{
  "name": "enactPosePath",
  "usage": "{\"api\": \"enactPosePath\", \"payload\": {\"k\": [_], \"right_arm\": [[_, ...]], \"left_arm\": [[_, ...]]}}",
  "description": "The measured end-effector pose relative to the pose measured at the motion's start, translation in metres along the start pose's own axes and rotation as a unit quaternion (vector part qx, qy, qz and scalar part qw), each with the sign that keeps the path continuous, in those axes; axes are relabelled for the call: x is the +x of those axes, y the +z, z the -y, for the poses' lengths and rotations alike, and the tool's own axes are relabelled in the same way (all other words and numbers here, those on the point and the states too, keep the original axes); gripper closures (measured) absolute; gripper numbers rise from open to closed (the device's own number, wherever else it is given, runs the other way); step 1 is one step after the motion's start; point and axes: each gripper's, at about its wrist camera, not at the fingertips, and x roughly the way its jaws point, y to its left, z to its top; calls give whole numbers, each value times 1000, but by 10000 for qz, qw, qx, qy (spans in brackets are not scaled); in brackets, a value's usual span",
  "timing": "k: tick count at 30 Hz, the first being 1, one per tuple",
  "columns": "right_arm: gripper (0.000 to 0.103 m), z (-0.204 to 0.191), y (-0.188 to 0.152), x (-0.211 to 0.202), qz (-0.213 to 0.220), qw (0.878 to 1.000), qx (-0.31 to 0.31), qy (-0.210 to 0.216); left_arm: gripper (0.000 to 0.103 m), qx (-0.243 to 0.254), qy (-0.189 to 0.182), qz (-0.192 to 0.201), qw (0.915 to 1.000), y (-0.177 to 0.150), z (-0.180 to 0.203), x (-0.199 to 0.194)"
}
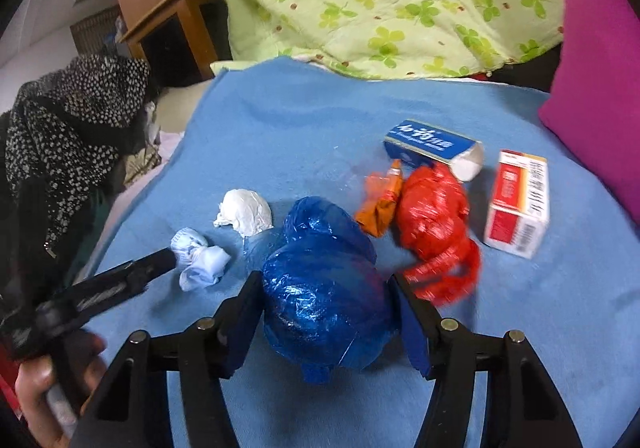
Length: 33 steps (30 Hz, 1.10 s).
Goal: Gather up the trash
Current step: 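Grasp the blue plastic bag with the right tool while the left tool grasps the light-blue mask, then carry the blue bag and mask to the red basket and release both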
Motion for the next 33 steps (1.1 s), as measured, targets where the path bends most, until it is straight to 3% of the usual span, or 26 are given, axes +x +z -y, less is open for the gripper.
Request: {"api": "enactPosePath", "payload": {"k": [13, 14, 15, 16, 17, 18, 20, 28, 33], "right_arm": [[38, 29, -36, -52, 292, 9983, 499, 103], [38, 31, -37, -55, 316, 9981, 512, 105], [38, 32, -38, -56, 327, 9980, 525, 108], [38, 33, -39, -58, 332, 9979, 539, 115], [38, 35, -40, -60, 347, 9977, 563, 125], [38, 35, -40, -61, 362, 9976, 580, 134], [38, 36, -42, -65, 395, 9972, 608, 159], [37, 34, -50, -80, 464, 9967, 641, 170], [37, 36, -58, -99, 551, 9962, 673, 47]], "left_arm": [[26, 200, 410, -431, 9980, 13, 36, 39], [28, 148, 411, -477, 9979, 14, 34, 42], [45, 129, 372, -524, 9979, 14, 32, 43], [52, 133, 326, -610, 9975, 14, 30, 46], [55, 159, 284, -635, 9975, 13, 29, 45], [65, 198, 227, -616, 9976, 13, 28, 42], [70, 350, 107, -611, 9975, 9, 29, 34], [74, 676, -42, -472, 9966, -14, 31, -6], [74, 826, -336, -337, 9954, -31, 35, -41]]}}
